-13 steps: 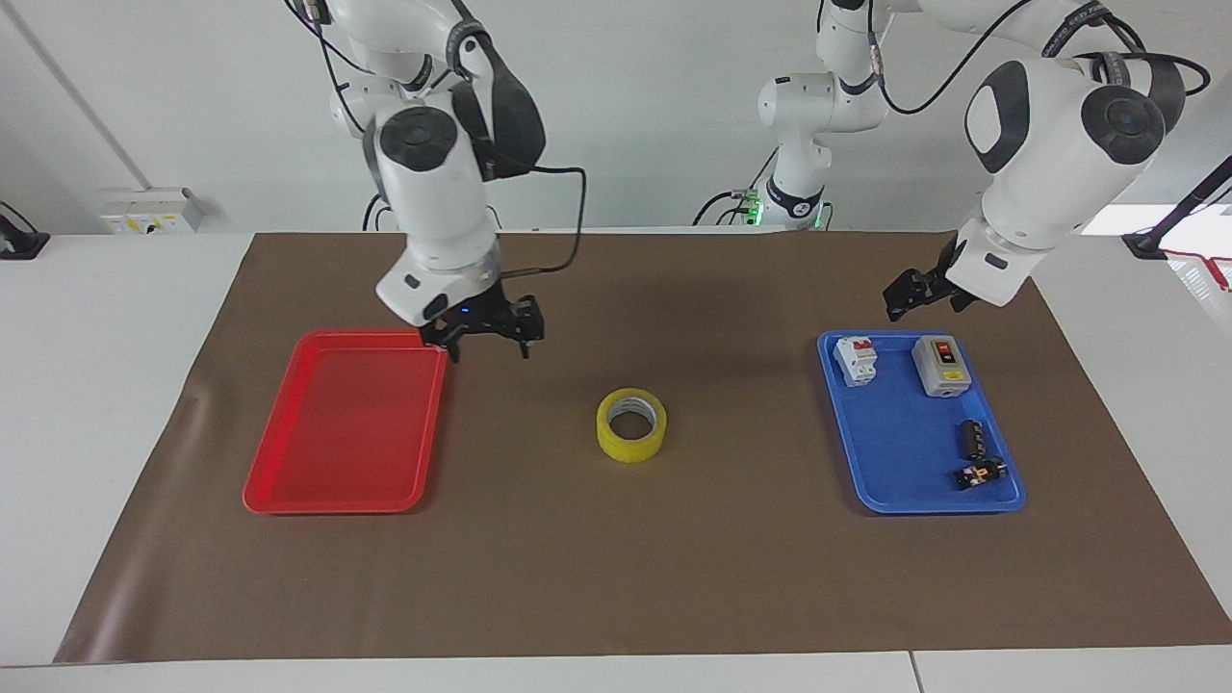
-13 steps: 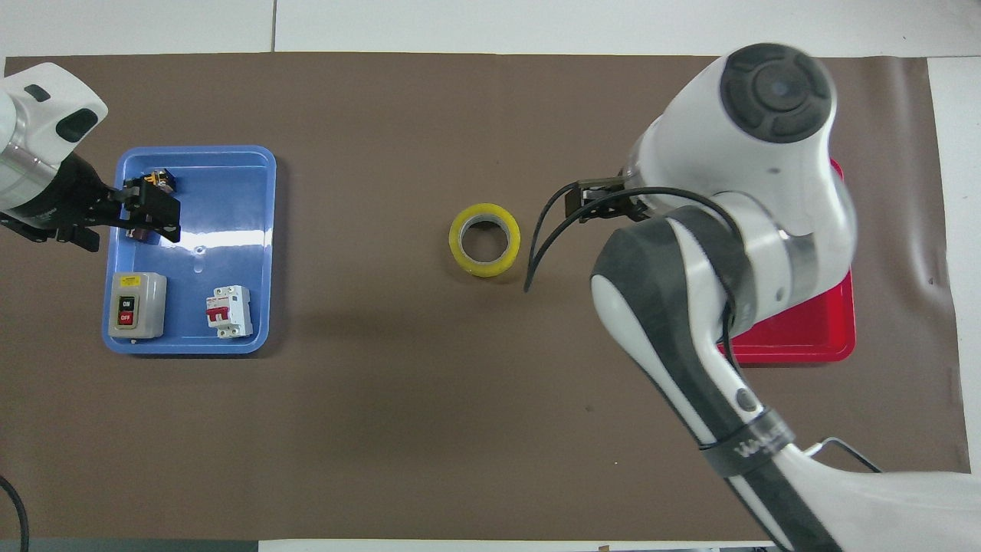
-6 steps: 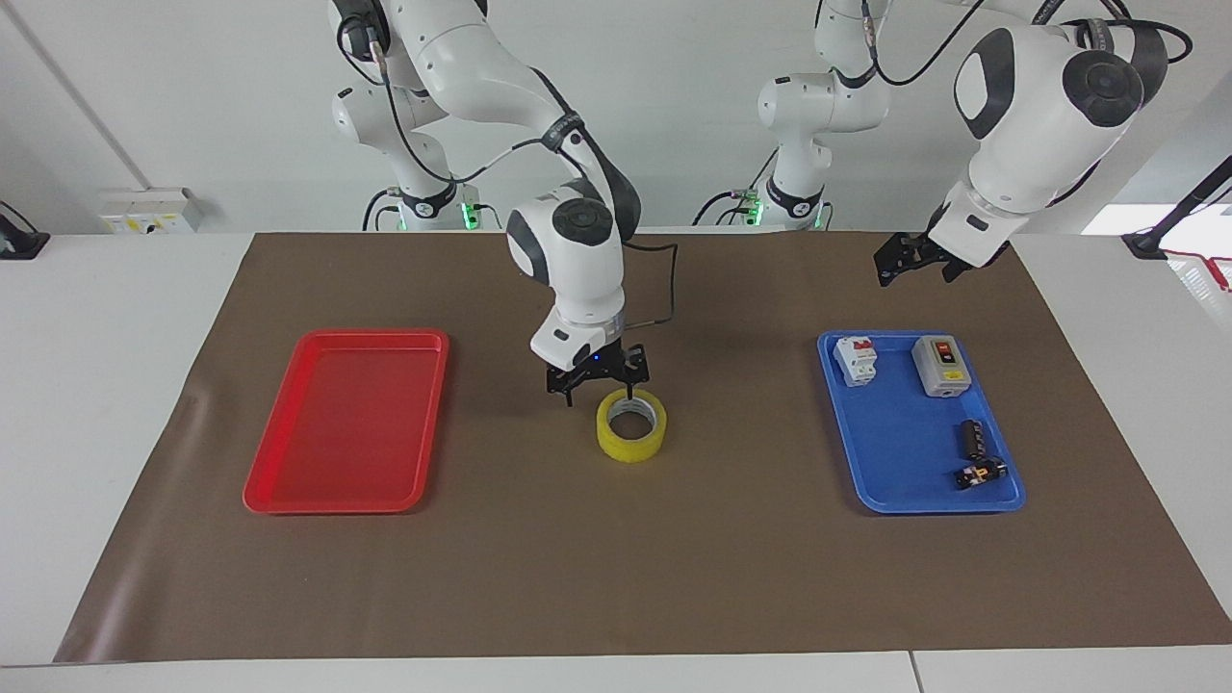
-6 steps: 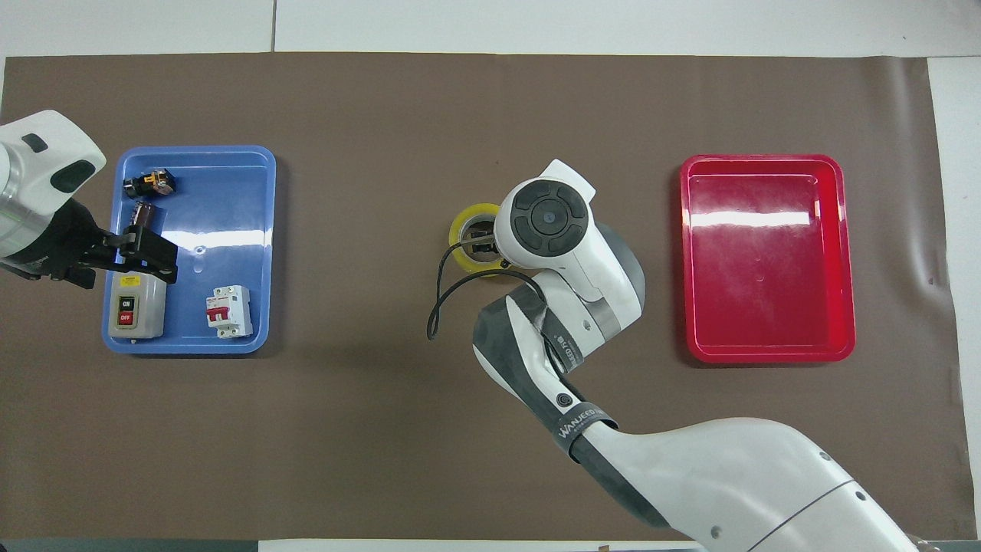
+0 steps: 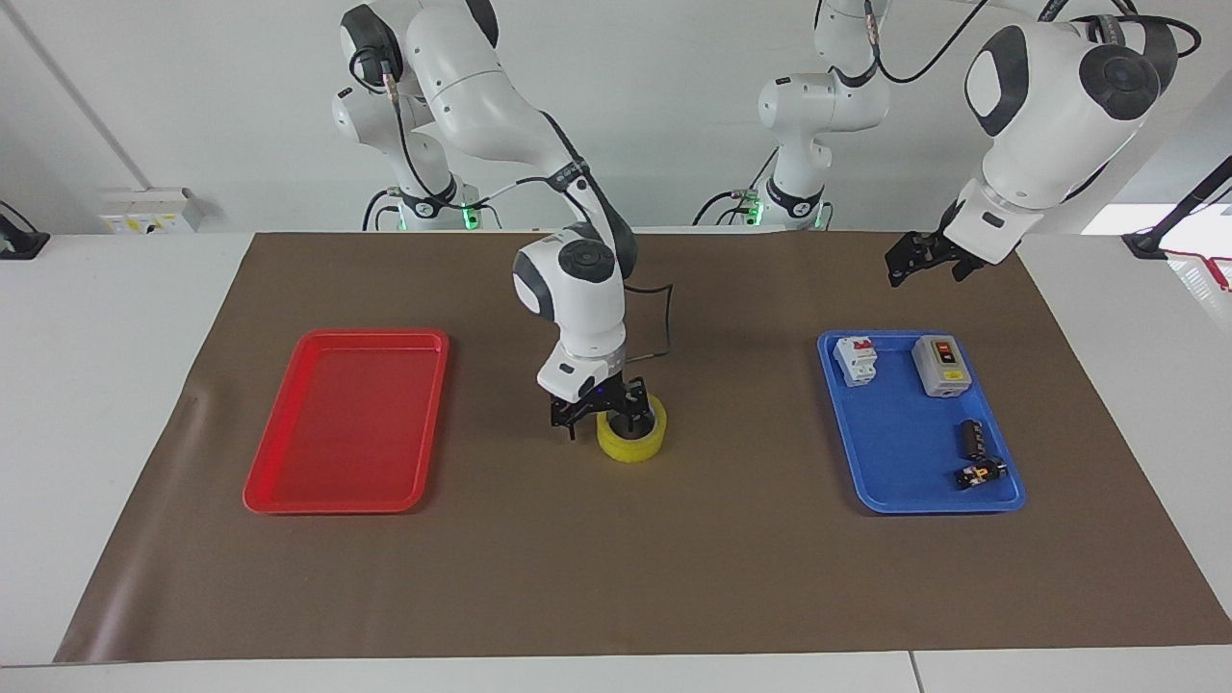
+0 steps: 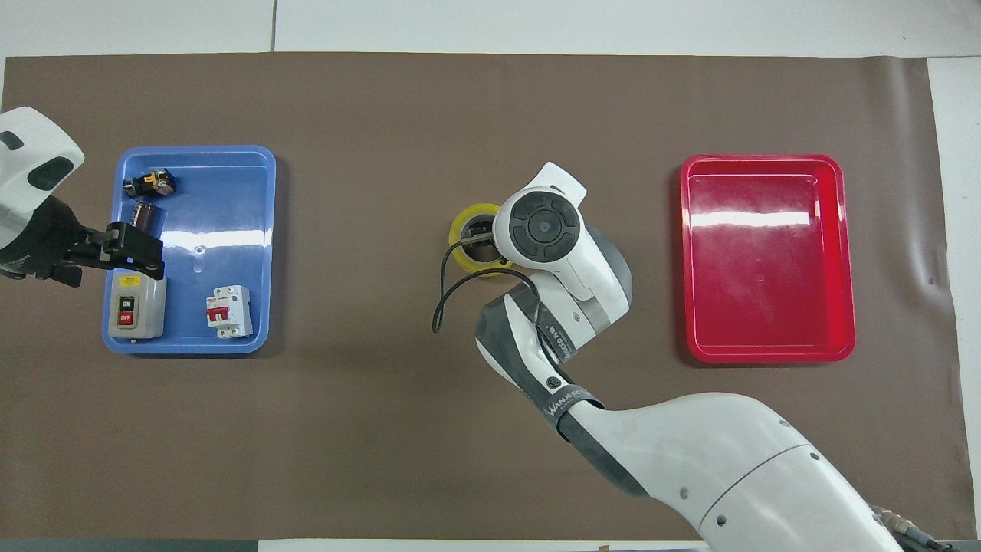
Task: Place and move tape with both arms
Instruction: 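Grasp the tape with the right gripper while the left gripper withdraws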
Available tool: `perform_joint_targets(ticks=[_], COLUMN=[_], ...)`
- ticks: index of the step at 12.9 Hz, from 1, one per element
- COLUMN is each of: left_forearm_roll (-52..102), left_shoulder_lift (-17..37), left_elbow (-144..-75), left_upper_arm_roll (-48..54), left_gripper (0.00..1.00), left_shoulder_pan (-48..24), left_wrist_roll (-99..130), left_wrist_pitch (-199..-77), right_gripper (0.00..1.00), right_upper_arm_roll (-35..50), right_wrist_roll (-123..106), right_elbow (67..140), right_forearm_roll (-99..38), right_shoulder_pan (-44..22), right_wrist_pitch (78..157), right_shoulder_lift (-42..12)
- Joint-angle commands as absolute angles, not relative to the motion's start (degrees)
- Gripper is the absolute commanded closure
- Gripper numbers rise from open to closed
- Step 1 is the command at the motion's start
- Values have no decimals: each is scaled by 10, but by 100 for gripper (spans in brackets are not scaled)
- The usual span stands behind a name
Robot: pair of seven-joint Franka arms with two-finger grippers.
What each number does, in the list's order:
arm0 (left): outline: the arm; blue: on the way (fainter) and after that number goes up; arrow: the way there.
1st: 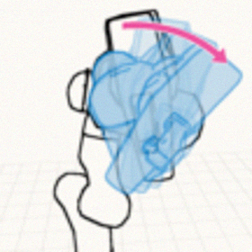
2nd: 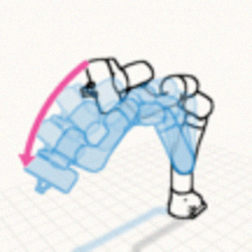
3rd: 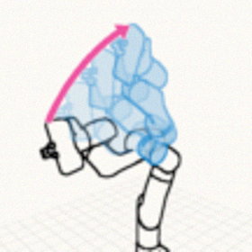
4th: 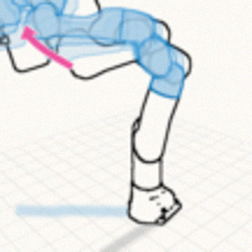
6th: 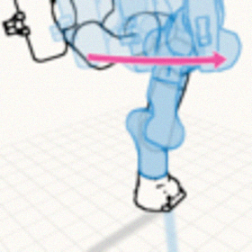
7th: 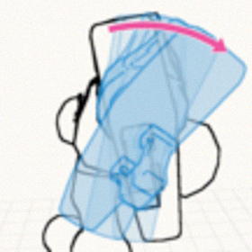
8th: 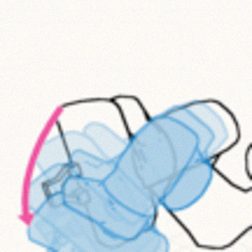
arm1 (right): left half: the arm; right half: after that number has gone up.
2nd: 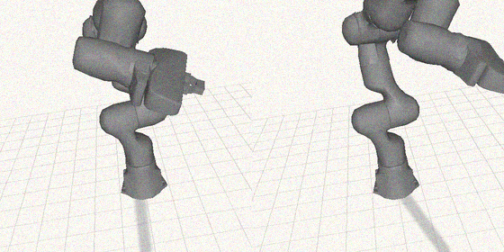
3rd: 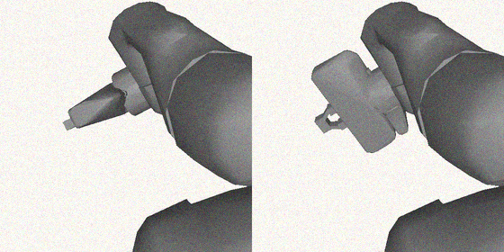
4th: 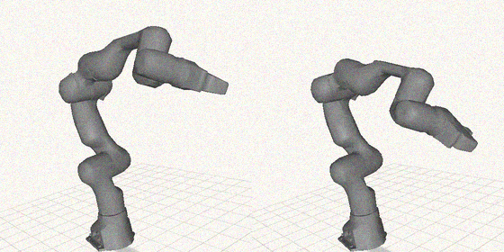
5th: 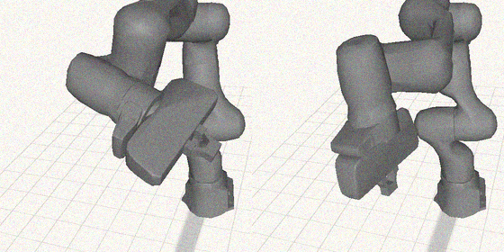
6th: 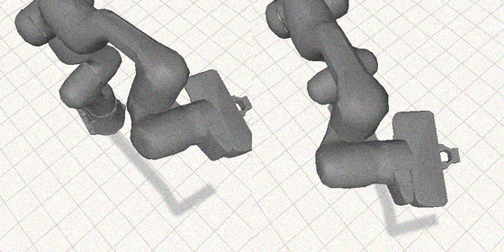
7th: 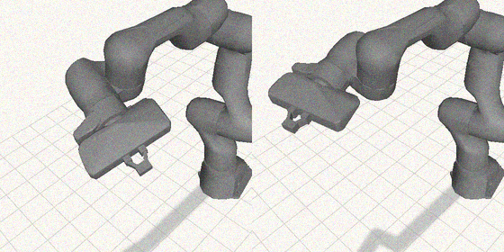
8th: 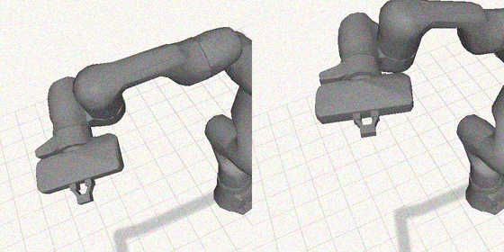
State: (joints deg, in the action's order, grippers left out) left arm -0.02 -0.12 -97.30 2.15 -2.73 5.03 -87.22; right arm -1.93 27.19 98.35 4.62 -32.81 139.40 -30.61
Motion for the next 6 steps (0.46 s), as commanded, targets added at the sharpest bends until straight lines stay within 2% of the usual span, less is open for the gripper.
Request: perform_joint_targets(ticks=[1,2,5,6], left_forearm_roll=[21,21,22,22], left_shoulder_lift=[-23,-29,-30,-28], left_elbow=[-988,-991,-994,-992], left_upper_arm_roll=[25,25,38,39], left_gripper=[0,0,0,0], left_shoulder_pan=[-15,-12,7,5], left_wrist_roll=[44,44,44,44], left_wrist_pitch=[-892,-892,-911,-911], right_gripper=[73,100,100,100], right_upper_arm_roll=[-16,-16,-17,-17], right_wrist_roll=[242,242,247,246], right_elbow=[978,979,968,923], right_forearm_roll=[55,54,53,53], right_shoulder_pan=[-319,-320,-317,-308], right_wrist_pitch=[1401,1399,1375,1322], right_shoulder_lift=[-312,-312,-311,-317])
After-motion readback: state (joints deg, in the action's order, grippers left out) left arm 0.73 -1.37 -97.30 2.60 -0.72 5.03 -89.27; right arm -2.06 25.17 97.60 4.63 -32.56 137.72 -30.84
